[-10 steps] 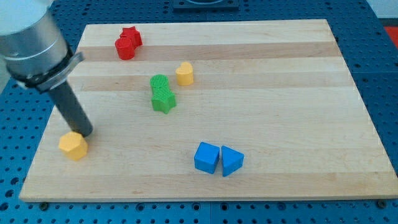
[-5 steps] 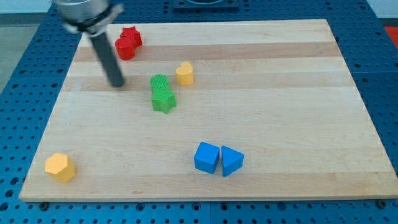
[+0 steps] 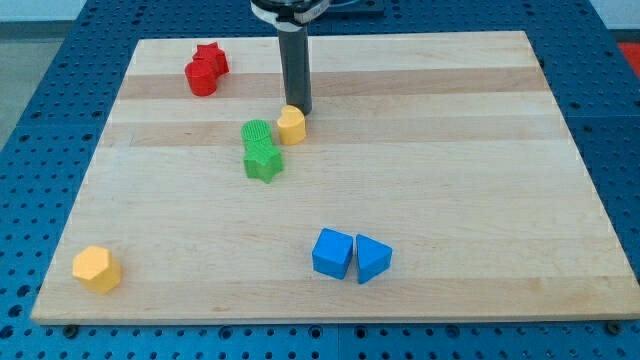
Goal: Move the yellow heart into the yellow hexagon
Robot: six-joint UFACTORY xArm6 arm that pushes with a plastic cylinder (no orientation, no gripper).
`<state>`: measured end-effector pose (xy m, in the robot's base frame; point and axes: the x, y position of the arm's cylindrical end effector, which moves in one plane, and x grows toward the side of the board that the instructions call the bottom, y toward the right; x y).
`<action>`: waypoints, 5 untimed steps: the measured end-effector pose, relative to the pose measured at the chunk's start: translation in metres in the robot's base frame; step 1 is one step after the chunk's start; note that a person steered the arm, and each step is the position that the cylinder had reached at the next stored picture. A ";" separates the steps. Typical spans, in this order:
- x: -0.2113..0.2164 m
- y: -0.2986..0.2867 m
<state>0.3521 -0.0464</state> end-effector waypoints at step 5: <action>0.075 0.032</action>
<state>0.4268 -0.0145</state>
